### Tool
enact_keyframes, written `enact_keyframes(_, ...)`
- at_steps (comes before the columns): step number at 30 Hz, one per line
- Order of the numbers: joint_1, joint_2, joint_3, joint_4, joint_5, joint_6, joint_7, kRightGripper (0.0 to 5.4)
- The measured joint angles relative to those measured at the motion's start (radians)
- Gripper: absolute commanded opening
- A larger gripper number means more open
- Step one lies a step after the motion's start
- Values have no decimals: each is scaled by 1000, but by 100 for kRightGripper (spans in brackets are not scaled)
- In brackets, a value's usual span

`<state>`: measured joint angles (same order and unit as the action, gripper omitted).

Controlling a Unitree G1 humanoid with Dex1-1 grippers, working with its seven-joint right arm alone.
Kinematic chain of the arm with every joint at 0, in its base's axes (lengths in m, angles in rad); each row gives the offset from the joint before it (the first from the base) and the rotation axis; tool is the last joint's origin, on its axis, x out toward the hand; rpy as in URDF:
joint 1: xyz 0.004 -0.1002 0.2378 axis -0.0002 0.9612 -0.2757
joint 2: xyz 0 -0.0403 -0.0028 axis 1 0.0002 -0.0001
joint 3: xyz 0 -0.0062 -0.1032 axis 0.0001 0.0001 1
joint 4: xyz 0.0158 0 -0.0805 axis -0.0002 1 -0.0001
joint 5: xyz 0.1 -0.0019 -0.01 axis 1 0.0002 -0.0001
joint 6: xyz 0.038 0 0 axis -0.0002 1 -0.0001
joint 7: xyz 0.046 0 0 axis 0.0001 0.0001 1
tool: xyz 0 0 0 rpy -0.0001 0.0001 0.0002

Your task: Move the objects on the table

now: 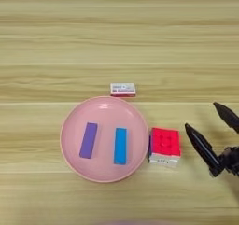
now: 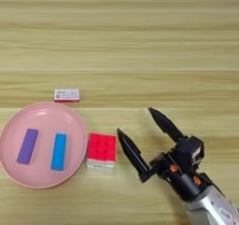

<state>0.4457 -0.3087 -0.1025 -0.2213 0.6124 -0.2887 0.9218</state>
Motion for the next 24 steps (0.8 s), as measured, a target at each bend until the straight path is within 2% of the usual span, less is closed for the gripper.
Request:
enact_keyframes(3,11,-3,31,-10,-8,0,45,540)
enact_keyframes(4,12,-4,69,4,-51,-8,74,540)
enact_keyframes(7,3,-3,112,27,-107,-13,91,540)
enact_keyframes(8,-13,-2,130,47,-156,-28,91,540)
enact_keyframes(11,-41,-2,151,100,-249,-61,79,540)
enact_keyframes(12,-70,2,157,138,-302,-79,54,540)
enact_keyframes(15,-107,9,155,171,-335,-100,20,540)
enact_keyframes(24,-133,23,151,198,-333,-120,-21,540)
